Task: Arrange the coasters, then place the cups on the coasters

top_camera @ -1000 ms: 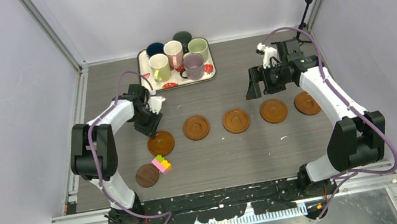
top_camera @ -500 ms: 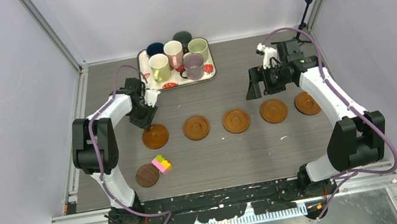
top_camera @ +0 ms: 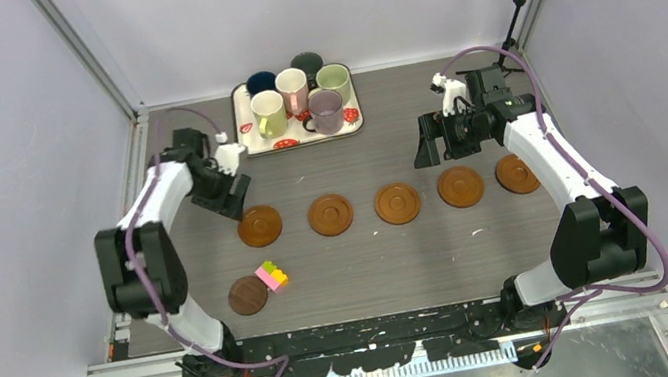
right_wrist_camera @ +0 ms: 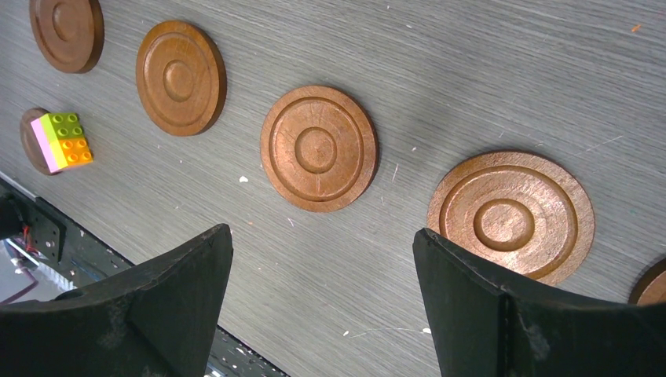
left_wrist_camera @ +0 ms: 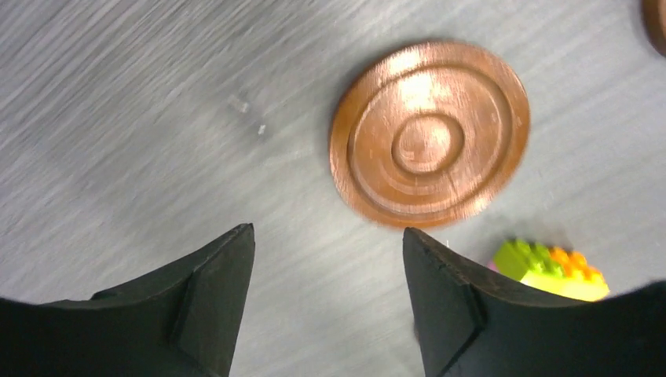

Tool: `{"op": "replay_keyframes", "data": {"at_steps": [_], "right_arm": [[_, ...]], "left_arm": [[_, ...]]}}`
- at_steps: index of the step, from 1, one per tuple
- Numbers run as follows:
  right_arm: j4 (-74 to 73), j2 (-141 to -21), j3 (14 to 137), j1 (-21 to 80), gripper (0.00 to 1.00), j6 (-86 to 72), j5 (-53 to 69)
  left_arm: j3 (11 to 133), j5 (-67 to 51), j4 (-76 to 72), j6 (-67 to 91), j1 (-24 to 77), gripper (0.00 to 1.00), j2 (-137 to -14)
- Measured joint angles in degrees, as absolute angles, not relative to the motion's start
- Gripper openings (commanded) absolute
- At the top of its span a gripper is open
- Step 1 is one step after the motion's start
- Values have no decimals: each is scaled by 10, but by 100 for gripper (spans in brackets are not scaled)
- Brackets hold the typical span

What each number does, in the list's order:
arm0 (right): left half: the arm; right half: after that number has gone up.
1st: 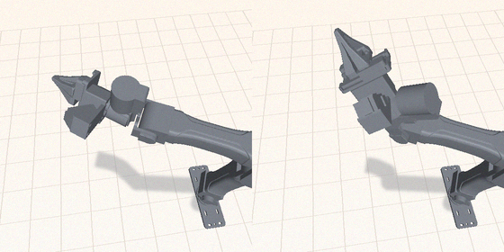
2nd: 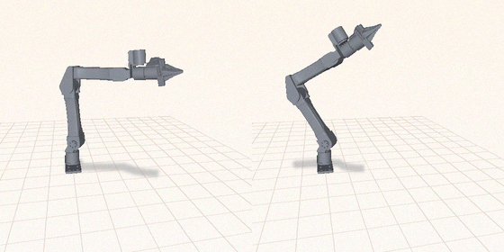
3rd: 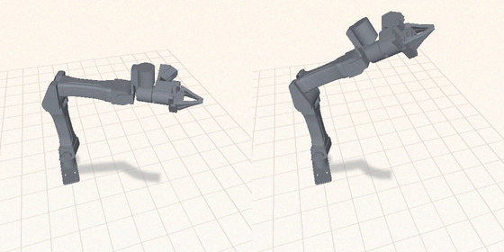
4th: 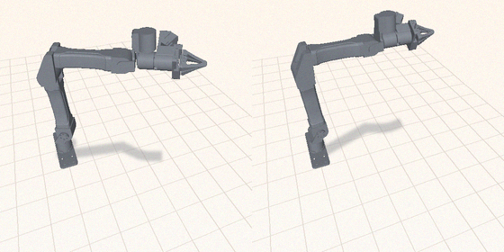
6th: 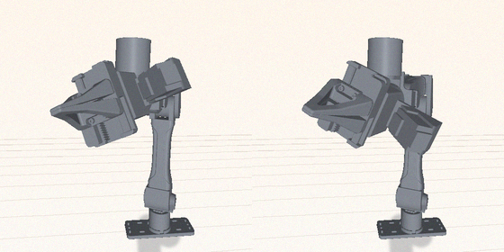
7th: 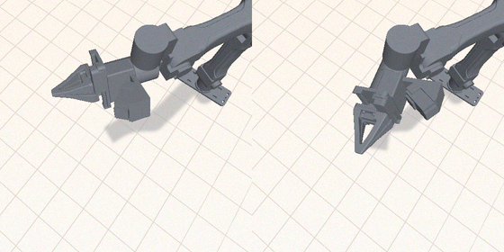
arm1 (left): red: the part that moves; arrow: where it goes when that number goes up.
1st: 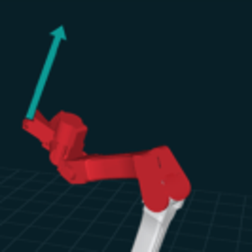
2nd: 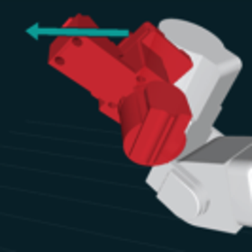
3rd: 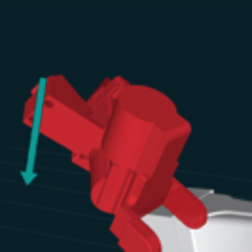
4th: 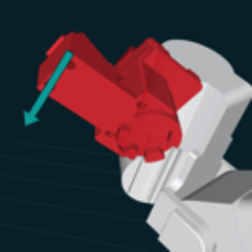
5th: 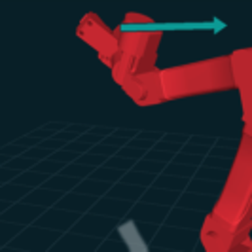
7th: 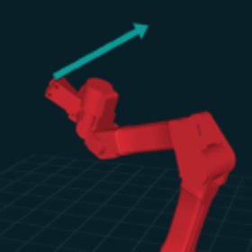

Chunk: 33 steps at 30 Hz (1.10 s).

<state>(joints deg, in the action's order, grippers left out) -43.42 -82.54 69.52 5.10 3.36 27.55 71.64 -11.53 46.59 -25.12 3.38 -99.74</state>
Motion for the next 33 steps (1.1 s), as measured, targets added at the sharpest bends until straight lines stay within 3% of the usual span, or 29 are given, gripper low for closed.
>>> {"op": "replay_keyframes", "data": {"at_steps": [7,17,27,33], "right_arm": [[-439,-825,695,51,89,36,276],[-441,-825,695,51,89,38,276],[-441,-825,695,51,89,38,276],[-442,-825,695,51,89,40,276]], "left_arm": [[631,-186,536,-354,-33,79,-829],[454,-200,549,-419,-2,79,-789],[389,-115,476,-423,36,61,-760],[418,-105,475,-421,-25,50,-801]]}}
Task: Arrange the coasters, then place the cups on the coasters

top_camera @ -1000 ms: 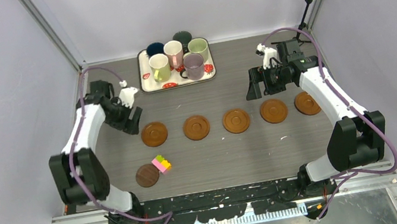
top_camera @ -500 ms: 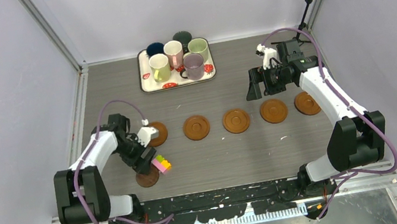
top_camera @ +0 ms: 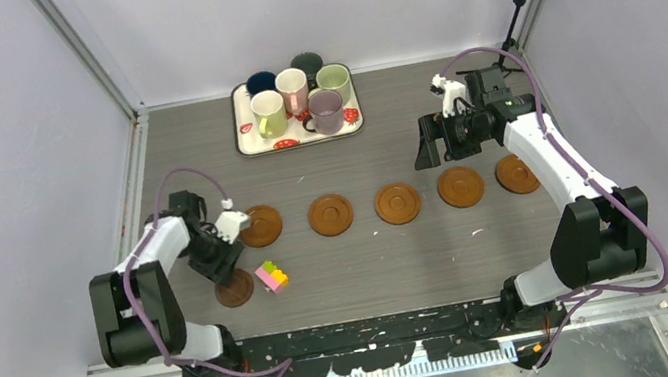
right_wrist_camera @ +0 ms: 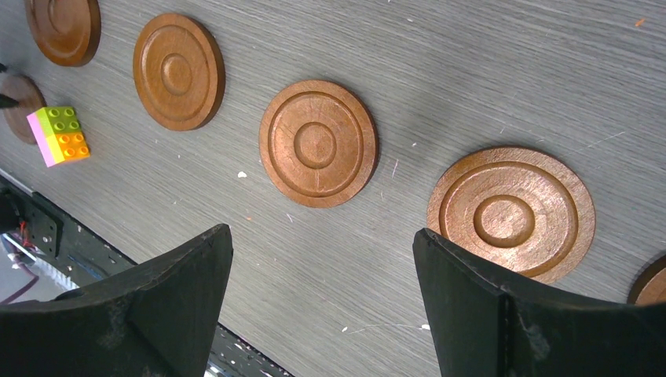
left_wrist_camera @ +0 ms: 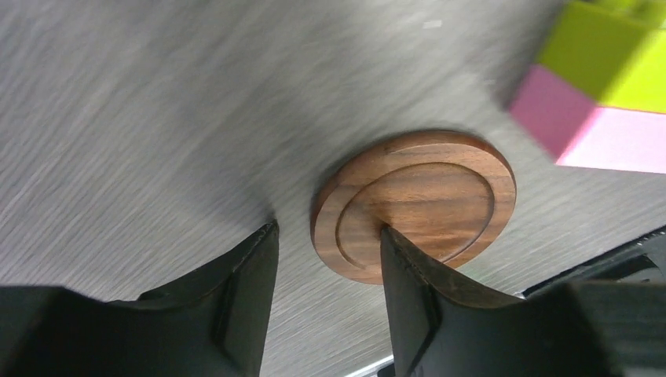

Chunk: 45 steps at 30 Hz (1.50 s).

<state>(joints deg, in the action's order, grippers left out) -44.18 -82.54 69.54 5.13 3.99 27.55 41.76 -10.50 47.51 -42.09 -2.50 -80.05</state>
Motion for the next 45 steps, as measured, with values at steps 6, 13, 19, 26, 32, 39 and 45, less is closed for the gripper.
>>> {"op": "replay_keyframes", "data": {"at_steps": [6,13,19,26,32,39,45], "right_arm": [[-442,-825,695,51,89,42,276],[-442,-825,695,51,89,42,275],[-442,-825,695,51,89,44,275],[-442,-825,695,51,89,44,273],[-442,-825,695,51,89,44,273],[-442,-825,695,51,89,44,273],[-442,-826,695,51,89,44,273]], "left_arm": [[483,-92,476,-421,-116,45,-873],[582,-77,478,-410,-167,41,-964],[659,-68,478,-394,-175,40,-1025],[723,-66,479,-374,-176,39,-1072],[753,-78,489,-361,-176,38,-1094],[759,-95,496,-349,-180,36,-1100],[770,-107,507,-331,-179,35,-1110]]}}
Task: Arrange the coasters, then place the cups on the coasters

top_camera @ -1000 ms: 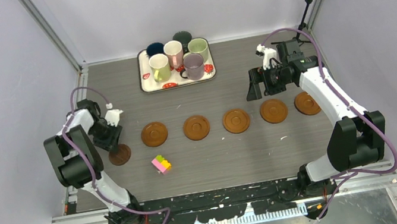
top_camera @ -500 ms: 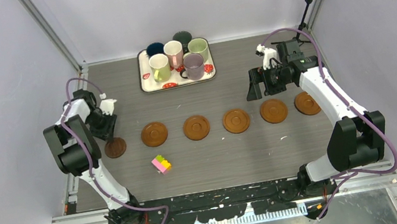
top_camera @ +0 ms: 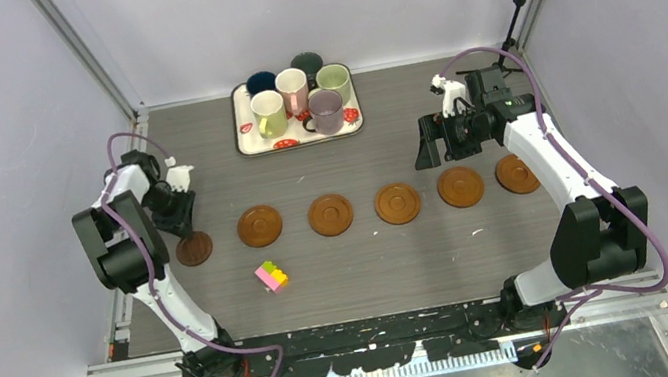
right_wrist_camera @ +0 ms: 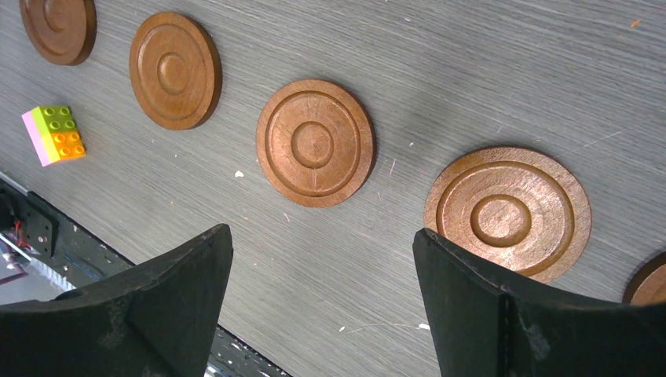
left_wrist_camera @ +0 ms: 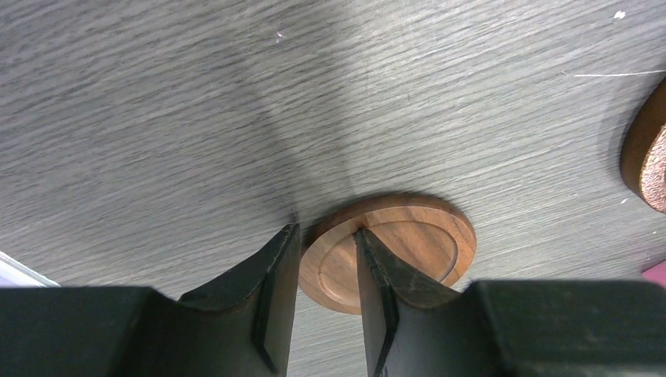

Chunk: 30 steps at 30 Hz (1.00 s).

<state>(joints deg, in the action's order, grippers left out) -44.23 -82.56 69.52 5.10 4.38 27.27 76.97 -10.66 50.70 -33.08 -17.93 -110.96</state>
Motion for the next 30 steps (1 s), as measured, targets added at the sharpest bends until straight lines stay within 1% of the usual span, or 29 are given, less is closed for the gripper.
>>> {"op": "replay_keyframes", "data": {"at_steps": [4,7,10,16,19,25,30], "right_arm": [[-442,-826,695,51,89,44,272],[-442,-830,695,51,89,44,273],[-442,-837,696,51,89,44,272],[-453,-863,729,51,87,42,273],[-453,-887,768,51,86,34,272],[-414,-978,858,51,82,-11,261],[-358,-1092,948,51,79,-77,255]], "left_arm": [[772,-107,510,-321,-175,35,-1112],[773,-107,512,-319,-170,37,-1113],[774,-108,513,-317,-168,45,-1113],[783,-153,511,-300,-157,67,-1111],[810,-186,517,-284,-149,73,-1104],[931,-255,517,-213,-124,75,-1099],[1038,-309,484,-117,-100,75,-1151]]}}
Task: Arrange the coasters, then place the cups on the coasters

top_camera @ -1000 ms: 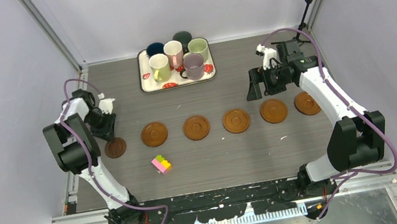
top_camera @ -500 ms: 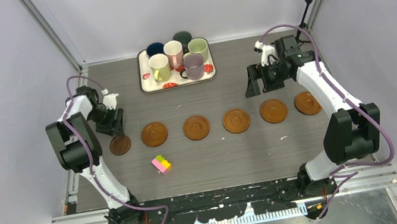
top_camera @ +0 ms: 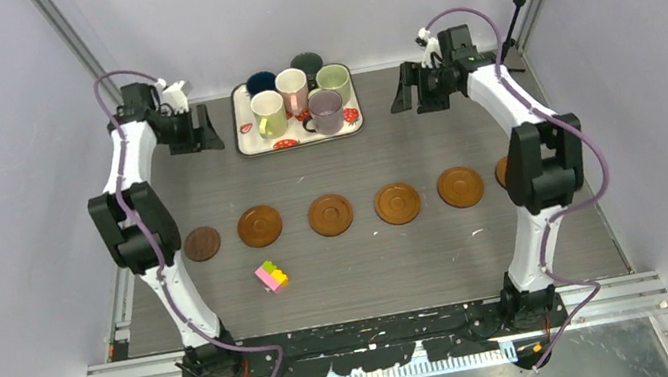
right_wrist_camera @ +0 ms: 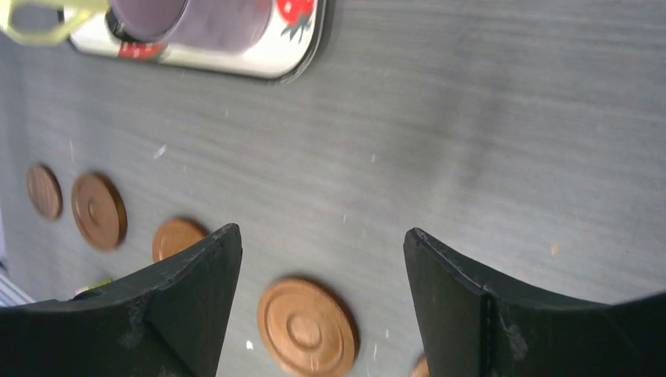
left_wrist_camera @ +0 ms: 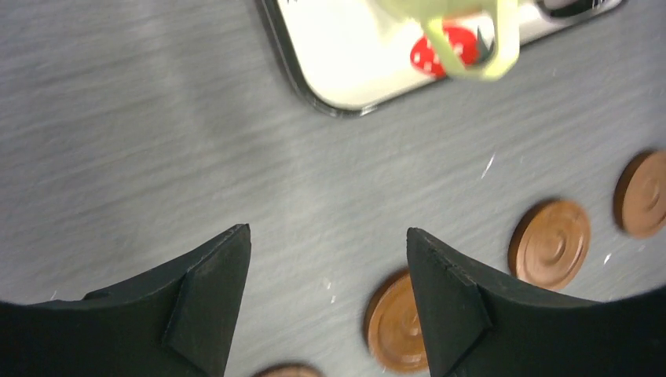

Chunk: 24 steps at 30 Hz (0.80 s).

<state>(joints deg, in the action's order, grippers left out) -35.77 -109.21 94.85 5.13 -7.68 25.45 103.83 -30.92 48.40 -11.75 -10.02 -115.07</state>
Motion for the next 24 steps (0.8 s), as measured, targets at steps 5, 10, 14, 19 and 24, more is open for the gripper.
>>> {"op": "replay_keyframes", "data": {"at_steps": [5,10,14,19,24], "right_arm": [[-298,-1201,1014,55,75,-143,246],[-264,-1288,1067,60,70,-196,244],[-248,-1351,1122,69,68,-231,246],[-223,-1416,1187,84,63,-271,252],[-208,-1472,1255,100,53,-300,259]], "left_arm": [[1063,-313,415,-5,-82,71,-1227],[1077,-305,381,64,-69,64,-1296],[1106,-306,365,98,-61,58,-1344],[1142,-306,344,126,-56,51,-1373],[1182,-312,337,148,-55,42,-1402]]}}
